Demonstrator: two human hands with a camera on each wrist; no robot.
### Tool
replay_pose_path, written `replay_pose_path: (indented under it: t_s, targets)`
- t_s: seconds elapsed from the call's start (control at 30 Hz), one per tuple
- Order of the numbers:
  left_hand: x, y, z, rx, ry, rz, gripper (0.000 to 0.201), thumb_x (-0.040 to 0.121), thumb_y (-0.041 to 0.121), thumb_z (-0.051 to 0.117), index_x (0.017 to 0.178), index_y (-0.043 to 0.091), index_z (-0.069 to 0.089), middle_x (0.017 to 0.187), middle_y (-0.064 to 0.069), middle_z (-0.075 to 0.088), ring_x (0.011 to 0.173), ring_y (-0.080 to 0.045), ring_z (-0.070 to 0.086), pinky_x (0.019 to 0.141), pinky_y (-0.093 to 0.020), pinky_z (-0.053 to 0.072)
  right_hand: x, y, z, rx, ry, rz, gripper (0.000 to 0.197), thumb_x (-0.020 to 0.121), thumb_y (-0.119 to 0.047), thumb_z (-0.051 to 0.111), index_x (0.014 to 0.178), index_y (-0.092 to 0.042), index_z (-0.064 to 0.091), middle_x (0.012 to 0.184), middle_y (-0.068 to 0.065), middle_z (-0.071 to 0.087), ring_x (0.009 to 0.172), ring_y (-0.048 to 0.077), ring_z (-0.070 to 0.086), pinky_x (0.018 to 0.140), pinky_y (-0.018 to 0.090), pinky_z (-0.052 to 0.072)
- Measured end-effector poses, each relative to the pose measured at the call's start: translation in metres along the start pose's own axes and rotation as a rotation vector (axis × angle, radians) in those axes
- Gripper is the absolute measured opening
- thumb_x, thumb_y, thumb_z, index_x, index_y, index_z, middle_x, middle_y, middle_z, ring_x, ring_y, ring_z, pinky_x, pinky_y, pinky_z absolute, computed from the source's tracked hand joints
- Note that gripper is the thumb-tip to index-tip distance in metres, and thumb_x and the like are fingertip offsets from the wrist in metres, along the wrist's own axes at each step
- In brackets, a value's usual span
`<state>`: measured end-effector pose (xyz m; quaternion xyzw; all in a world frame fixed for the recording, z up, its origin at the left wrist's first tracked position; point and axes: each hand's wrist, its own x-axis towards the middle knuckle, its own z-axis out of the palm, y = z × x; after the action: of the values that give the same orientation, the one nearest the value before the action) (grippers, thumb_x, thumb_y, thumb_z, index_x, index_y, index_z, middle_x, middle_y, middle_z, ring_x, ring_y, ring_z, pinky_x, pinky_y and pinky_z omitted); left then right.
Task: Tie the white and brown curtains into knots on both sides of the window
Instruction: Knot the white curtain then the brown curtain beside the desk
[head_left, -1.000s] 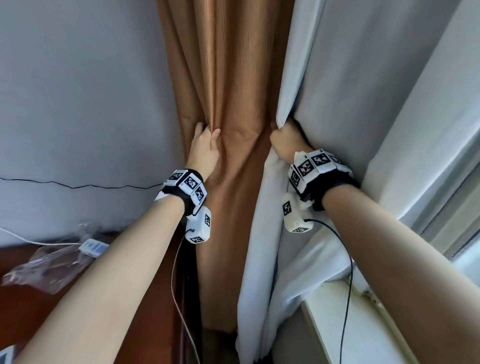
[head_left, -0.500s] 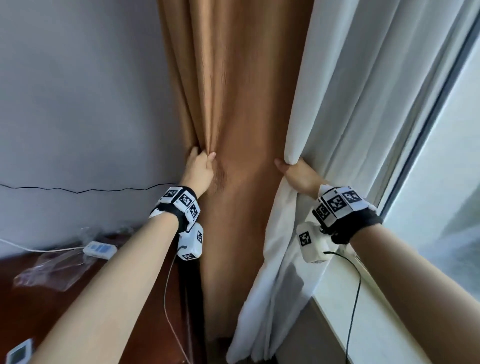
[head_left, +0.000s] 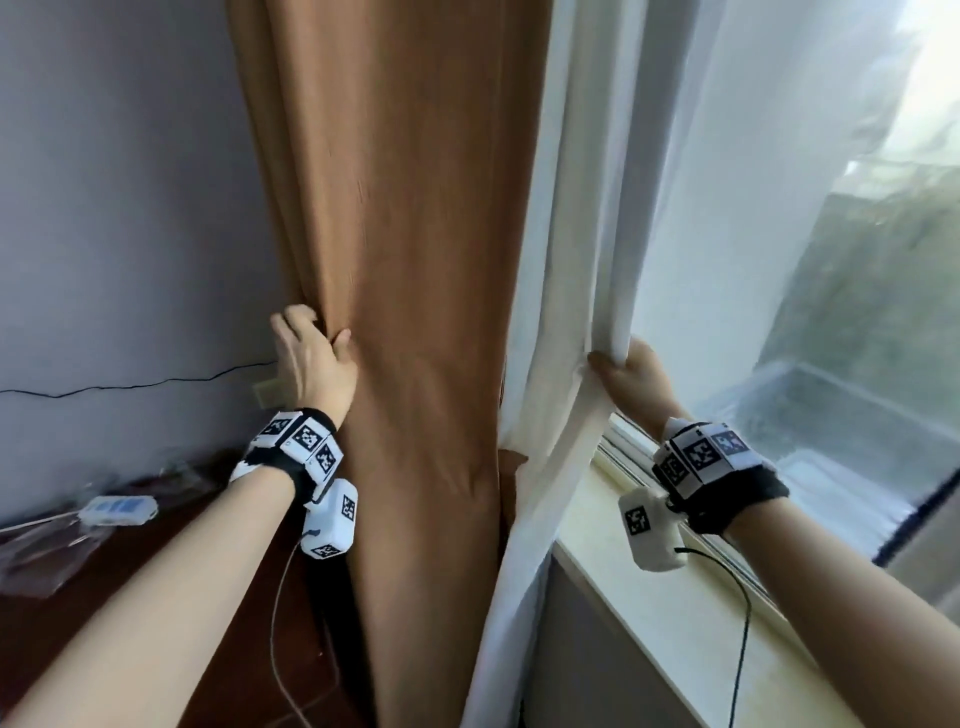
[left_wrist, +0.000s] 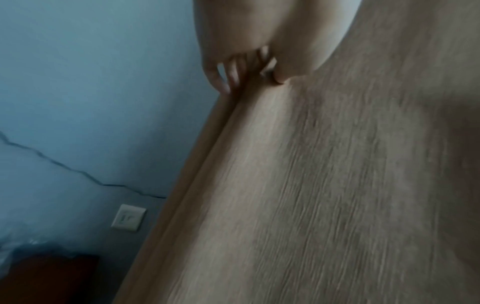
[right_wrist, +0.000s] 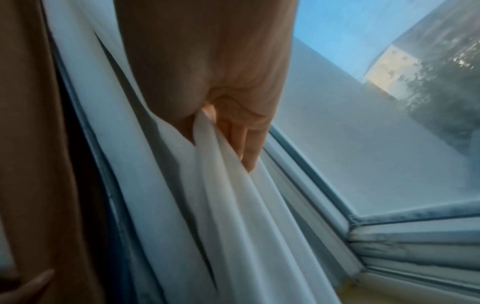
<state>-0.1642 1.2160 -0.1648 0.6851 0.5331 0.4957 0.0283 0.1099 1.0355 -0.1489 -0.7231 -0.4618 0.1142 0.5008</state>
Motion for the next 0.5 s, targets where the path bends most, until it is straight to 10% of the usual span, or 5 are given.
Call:
replay_pose_path:
  t_s: [0.13, 0.27, 0.4, 0.5]
  targets:
    - [-0.022, 0.062, -0.022, -0.04, -0.003, -0.011, 0.031, 0.079, -0.005, 0.051, 0.104, 0.01, 0.041, 0.092, -0.013, 0.055, 0.079, -0.036, 0.054, 0.061, -0.041, 0.04, -0.019, 0.004, -0.023, -0.059, 0.237, -0.169, 0.058, 0.091, -0.005, 0.05, 0.14, -0.014, 0.02, 0.092, 0.014, 0.058, 0.075, 0.034, 0.057, 0.063, 0.032, 0.04]
    - [-0.057, 0.137, -0.035, -0.305, -0.112, 0.393, 0.017, 0.086, 0.009, 0.058, 0.088, 0.009, 0.042, 0.069, -0.008, 0.048, 0.059, -0.026, 0.049, 0.058, -0.037, 0.042, -0.033, 0.002, -0.023, -0.026, 0.327, -0.513, 0.072, 0.092, -0.002, 0.051, 0.142, -0.032, 0.008, 0.129, 0.02, 0.052, 0.1, 0.034, 0.061, 0.08, 0.028, 0.045]
    - [-0.093, 0.198, -0.032, -0.246, -0.214, 0.314, 0.069, 0.078, 0.059, 0.064, 0.12, 0.012, 0.036, 0.111, -0.004, 0.05, 0.092, -0.019, 0.052, 0.077, -0.033, 0.045, -0.045, 0.0, -0.023, -0.008, 0.306, -0.7, 0.073, 0.088, 0.012, 0.049, 0.142, -0.03, 0.023, 0.137, 0.022, 0.042, 0.101, 0.017, 0.05, 0.083, 0.013, 0.036]
    - [-0.109, 0.222, -0.024, 0.004, -0.152, 0.322, 0.081, 0.075, 0.05, 0.068, 0.135, 0.013, 0.028, 0.127, -0.007, 0.042, 0.113, -0.026, 0.05, 0.077, -0.042, 0.052, -0.048, 0.008, -0.032, -0.021, 0.308, -0.669, 0.086, 0.085, 0.017, 0.048, 0.142, -0.041, 0.021, 0.15, 0.023, 0.028, 0.076, 0.013, 0.053, 0.071, 0.024, 0.045]
